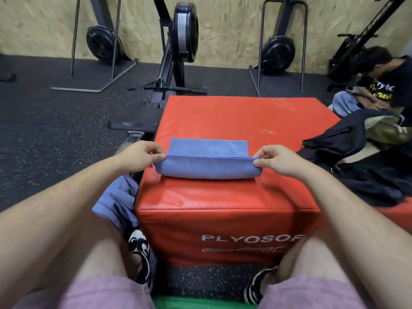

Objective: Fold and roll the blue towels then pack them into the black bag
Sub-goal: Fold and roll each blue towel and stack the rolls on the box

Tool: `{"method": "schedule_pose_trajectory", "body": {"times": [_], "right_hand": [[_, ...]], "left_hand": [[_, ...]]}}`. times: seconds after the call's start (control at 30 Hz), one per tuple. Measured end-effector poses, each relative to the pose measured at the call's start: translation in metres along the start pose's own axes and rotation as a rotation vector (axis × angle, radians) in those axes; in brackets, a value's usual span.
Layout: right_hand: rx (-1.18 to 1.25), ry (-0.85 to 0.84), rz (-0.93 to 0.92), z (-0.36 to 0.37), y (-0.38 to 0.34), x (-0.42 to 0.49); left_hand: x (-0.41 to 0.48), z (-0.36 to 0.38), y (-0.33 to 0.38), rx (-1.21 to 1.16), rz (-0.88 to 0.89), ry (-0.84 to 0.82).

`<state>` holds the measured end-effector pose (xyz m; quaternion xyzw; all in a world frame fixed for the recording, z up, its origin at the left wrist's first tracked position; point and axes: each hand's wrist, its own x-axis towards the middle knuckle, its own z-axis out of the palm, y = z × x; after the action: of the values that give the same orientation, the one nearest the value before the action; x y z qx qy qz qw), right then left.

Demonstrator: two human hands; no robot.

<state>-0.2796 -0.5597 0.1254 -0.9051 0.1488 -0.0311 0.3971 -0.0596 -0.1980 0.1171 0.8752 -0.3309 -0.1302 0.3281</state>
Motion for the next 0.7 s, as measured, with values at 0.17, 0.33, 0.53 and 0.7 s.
{"method": "schedule_pose_trajectory", "body": {"times": [0.17, 0.33, 0.53, 0.7], "right_hand": [[-0.06, 0.043, 0.041, 0.002, -0.004, 0.025], [-0.075, 0.06, 0.073, -0.003, -0.002, 0.056], [-0.022, 0.132, 0.107, -0.001, 0.004, 0.096], [-0.049, 0.179, 0.194, 0.014, 0.021, 0.127]], "left_hand": [[0.023, 0.003, -0.002, 0.057, -0.001, 0.088], [0.052, 0.005, 0.001, 0.102, -0.011, 0.14], [0.094, 0.016, -0.005, 0.103, -0.055, 0.2], [0.128, 0.036, -0.018, 0.111, -0.106, 0.256]]}}
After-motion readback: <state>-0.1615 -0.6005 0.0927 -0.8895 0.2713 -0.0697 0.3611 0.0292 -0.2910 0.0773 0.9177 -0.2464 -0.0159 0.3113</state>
